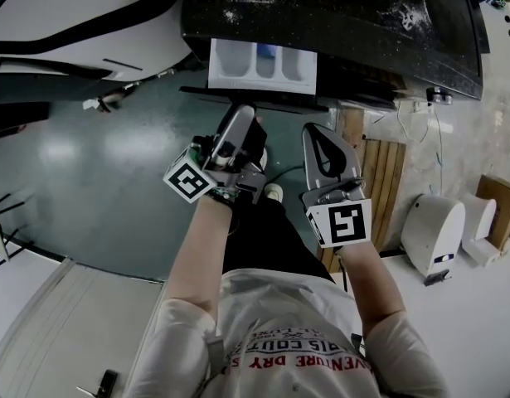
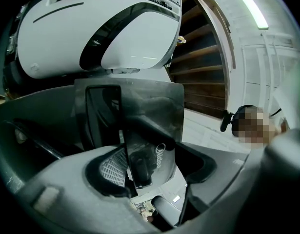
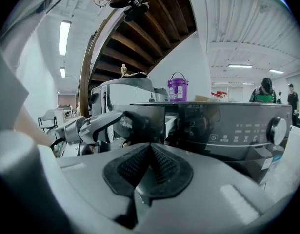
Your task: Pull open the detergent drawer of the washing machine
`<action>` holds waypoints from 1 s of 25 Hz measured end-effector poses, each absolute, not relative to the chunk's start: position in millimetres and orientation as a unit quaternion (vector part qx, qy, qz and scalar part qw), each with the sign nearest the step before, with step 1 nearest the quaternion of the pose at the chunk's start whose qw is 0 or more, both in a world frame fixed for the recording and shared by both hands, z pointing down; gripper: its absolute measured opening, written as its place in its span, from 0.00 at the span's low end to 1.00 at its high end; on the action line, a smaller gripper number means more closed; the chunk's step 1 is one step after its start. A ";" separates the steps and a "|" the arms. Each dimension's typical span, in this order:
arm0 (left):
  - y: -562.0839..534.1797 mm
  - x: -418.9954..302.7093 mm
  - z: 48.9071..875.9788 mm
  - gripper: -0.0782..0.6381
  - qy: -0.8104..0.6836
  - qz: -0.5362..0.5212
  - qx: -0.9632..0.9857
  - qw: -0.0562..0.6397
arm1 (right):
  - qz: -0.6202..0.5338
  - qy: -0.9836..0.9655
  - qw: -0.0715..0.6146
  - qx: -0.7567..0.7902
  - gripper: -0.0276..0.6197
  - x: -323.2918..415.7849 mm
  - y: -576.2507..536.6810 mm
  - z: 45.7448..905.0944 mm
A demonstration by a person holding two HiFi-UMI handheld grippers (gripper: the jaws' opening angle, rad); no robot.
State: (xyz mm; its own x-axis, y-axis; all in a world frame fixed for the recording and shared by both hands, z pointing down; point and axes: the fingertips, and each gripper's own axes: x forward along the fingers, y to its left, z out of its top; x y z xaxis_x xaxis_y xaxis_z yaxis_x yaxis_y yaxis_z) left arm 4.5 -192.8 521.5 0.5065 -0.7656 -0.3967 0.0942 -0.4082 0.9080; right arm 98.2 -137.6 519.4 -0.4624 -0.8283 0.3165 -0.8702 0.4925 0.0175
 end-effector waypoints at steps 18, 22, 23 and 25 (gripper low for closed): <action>-124.4 -0.9 518.8 0.53 -0.235 -0.440 0.715 0.490 | 0.066 -0.856 0.131 0.496 0.04 92.8 -76.7 509.9; -121.1 -2.3 518.2 0.53 -0.238 -0.441 0.713 0.490 | 0.065 -0.861 0.132 0.488 0.04 85.8 -61.9 510.9; -121.3 -1.7 518.3 0.53 -0.238 -0.441 0.713 0.491 | 0.065 -0.861 0.132 0.487 0.04 85.0 -58.8 510.9; -121.3 -0.7 519.5 0.54 -0.240 -0.439 0.713 0.492 | 0.064 -0.862 0.133 0.484 0.04 84.6 -53.7 510.4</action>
State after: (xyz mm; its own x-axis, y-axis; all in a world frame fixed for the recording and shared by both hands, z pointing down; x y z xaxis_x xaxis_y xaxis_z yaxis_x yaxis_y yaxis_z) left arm -0.7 -121.3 519.5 0.4999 -0.7732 -0.3903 0.0901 -0.4018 0.9113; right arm 84.6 -53.7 510.4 -0.4956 -0.8182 0.2913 -0.8524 0.5226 0.0176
